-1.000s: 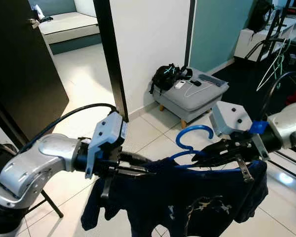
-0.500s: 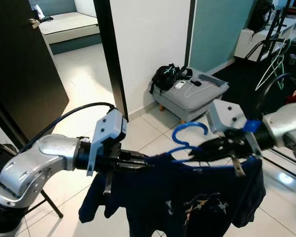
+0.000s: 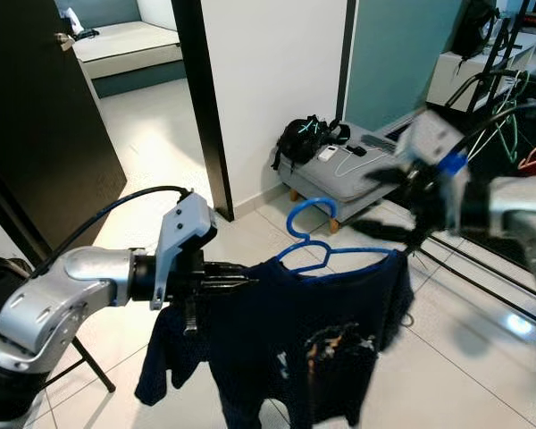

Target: Hang hanger

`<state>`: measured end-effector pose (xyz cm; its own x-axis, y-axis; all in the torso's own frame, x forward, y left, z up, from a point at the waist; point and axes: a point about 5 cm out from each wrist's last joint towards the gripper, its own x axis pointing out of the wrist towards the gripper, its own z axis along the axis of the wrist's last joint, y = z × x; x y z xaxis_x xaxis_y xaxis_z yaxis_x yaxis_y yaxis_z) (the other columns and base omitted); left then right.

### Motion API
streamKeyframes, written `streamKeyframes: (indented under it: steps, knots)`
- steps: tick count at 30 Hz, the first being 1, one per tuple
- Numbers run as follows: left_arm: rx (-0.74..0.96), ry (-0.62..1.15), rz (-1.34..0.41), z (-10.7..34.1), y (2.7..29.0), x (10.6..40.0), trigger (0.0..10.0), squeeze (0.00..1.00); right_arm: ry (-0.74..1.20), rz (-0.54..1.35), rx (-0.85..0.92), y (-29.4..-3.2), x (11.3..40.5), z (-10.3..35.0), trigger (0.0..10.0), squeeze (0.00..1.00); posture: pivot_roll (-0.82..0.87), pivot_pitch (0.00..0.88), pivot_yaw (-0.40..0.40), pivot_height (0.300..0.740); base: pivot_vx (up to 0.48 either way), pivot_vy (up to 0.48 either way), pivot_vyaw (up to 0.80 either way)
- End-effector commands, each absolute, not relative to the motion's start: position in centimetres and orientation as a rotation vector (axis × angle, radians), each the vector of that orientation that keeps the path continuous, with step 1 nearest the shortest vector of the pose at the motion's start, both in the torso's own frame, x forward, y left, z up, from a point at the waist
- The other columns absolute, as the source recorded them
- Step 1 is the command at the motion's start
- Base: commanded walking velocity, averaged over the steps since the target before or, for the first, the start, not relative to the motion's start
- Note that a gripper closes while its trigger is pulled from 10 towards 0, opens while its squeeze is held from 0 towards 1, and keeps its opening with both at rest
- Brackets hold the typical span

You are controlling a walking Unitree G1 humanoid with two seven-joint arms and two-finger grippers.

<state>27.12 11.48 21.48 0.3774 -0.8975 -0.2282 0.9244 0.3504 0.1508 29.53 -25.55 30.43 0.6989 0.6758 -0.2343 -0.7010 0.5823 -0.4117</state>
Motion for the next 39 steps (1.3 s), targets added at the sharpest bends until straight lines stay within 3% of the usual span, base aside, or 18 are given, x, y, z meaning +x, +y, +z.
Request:
streamKeyframes:
  steps: [1, 4, 5, 6, 8, 16, 17, 18, 19, 21, 22, 23, 32, 39]
  knots:
    - [0.267, 0.064, -1.070, 22.3, 13.1, 27.7, 0.0, 0.00, 0.007, 0.539, -0.359, -29.0, 29.7, 30.5, 10.0, 1.00, -0.06, 0.000, 0.002, 0.740, 0.000, 0.000, 0.00]
    - [0.245, 0.042, -1.045, 22.6, 13.1, 27.8, 0.0, 0.00, -0.028, 0.453, -0.244, -29.9, 29.8, 30.2, 10.0, 0.98, -0.07, 0.000, 0.003, 0.740, 0.000, 0.000, 0.00]
    - [0.218, 0.010, -1.023, 23.1, 12.9, 27.9, 0.0, 0.00, -0.049, 0.387, -0.082, -30.2, 30.0, 29.3, 10.0, 0.00, -0.07, 0.000, 0.004, 0.740, 0.000, 0.000, 0.00]
    - [0.218, 0.010, -1.023, 23.1, 12.9, 27.9, 0.0, 0.00, -0.049, 0.387, -0.082, -30.2, 30.0, 29.3, 10.0, 0.00, -0.07, 0.000, 0.004, 0.740, 0.000, 0.000, 0.00]
    - [0.145, -0.075, -0.981, 24.1, 11.8, 28.1, 0.0, 0.00, -0.010, 0.345, 0.218, -28.9, 30.5, 25.4, 10.0, 0.00, -0.07, 0.000, 0.006, 0.740, 0.000, 0.000, 0.00]
    - [0.014, -0.170, -0.986, 25.1, 9.8, 27.5, 0.0, 0.00, 0.013, 0.341, 0.457, -25.7, 31.2, 21.6, 10.0, 0.00, -0.07, 0.000, 0.005, 0.740, 0.000, 0.000, 0.00]
    - [-0.007, -0.188, -0.993, 25.4, 9.4, 27.2, 1.5, 0.00, 0.009, 0.351, 0.502, -25.0, 31.5, 21.4, 10.0, 0.00, -0.06, 0.000, 0.005, 0.740, 0.000, 0.000, 0.00]
    - [-0.018, -0.200, -0.997, 25.5, 9.2, 27.0, 6.5, 0.00, -0.003, 0.355, 0.534, -24.6, 31.8, 21.4, 10.0, 0.00, -0.06, 0.000, 0.001, 0.740, 0.000, 0.000, 0.00]
    - [-0.018, -0.200, -0.997, 25.5, 9.2, 27.0, 6.5, 0.00, -0.003, 0.355, 0.534, -24.6, 31.8, 21.4, 10.0, 0.00, -0.06, 0.000, 0.001, 0.740, 0.000, 0.000, 0.00]
    - [-0.023, -0.211, -0.994, 25.7, 9.1, 26.9, 9.3, 0.00, -0.042, 0.327, 0.602, -24.6, 32.2, 21.9, 10.0, 0.00, -0.06, 0.000, -0.001, 0.740, 0.000, 0.000, 0.00]
    - [-0.023, -0.211, -0.994, 25.7, 9.1, 26.9, 9.3, 0.00, -0.042, 0.327, 0.602, -24.6, 32.2, 21.9, 10.0, 0.00, -0.06, 0.000, -0.001, 0.740, 0.000, 0.000, 0.00]
    - [-0.026, -0.213, -0.991, 25.8, 9.1, 26.9, 9.9, 0.00, -0.062, 0.309, 0.645, -24.7, 32.3, 22.4, 10.0, 0.00, -0.06, 0.000, -0.002, 0.740, 0.000, 0.000, 0.00]
    - [-0.033, -0.209, -0.986, 25.8, 8.5, 26.6, 10.0, 0.00, -0.156, 0.274, 0.822, -24.9, 32.1, 24.4, 10.0, 0.00, -0.07, 0.000, -0.001, 0.740, 0.000, 0.000, 0.00]
    - [-0.037, -0.212, -0.990, 25.9, 8.2, 26.5, 9.8, 0.00, -0.120, 0.239, 0.810, -24.8, 32.3, 24.4, 10.0, 0.00, -0.07, 0.000, -0.003, 0.740, 0.000, 0.000, 0.00]
